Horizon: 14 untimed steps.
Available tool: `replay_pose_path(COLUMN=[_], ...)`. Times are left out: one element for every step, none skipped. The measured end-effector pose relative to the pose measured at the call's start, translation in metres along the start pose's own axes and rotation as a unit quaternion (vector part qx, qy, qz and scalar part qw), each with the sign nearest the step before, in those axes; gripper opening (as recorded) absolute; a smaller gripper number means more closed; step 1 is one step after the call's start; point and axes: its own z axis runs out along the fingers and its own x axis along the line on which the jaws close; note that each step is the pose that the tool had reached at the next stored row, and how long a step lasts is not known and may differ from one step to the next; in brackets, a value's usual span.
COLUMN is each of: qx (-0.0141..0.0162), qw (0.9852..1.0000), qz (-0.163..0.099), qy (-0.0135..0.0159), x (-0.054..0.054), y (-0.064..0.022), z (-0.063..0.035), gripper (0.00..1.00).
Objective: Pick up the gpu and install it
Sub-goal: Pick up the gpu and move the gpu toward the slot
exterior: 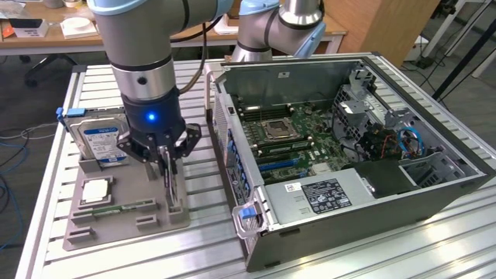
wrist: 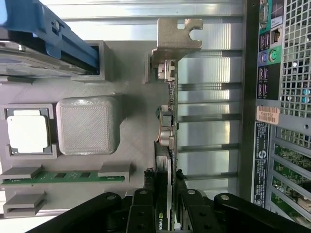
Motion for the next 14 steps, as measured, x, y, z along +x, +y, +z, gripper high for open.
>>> replay_pose_path(qx=[0.0003,0.0007,0.0011,0.0014,0.0018,0.0022,0.0025,0.0029,0.0033,0.0037,0.0041,0.0045,0.0048,0.0052], qw=[1.0,1.0,1.0,1.0,1.0,1.0,1.0,1.0,1.0,1.0,1.0,1.0,1.0,1.0], qz=[0.0,0.0,0.0,0.0,0.0,0.0,0.0,0.0,0.0,0.0,0.0,0.0,0.0,0.0], qy=[0.0,-0.0001,0.0,-0.0001,-0.0001,-0.0001,-0.0002,-0.0002,-0.0002,-0.0002,-0.0003,-0.0003,-0.0004,-0.0004], x=[0.0,0.0,0.0,0.0,0.0,0.0,0.0,0.0,0.0,0.0,0.0,0.0,0.0,0.0], y=[-0.0001,-0.0001,-0.0002,-0.0003,-0.0004,-0.0004,-0.0005,-0.0005,-0.0006,-0.0006,-0.0007,-0.0007,-0.0008,-0.0008], z=[-0.001,-0.0021,-0.0032,-0.0043,-0.0052,-0.0062,-0.007,-0.0078,-0.0086,-0.0093,-0.01,-0.0106,-0.0111,-0.0116], gripper=[0.26,0.26,0.26,0.26,0.26,0.26,0.26,0.26,0.26,0.26,0.26,0.26,0.26,0.26])
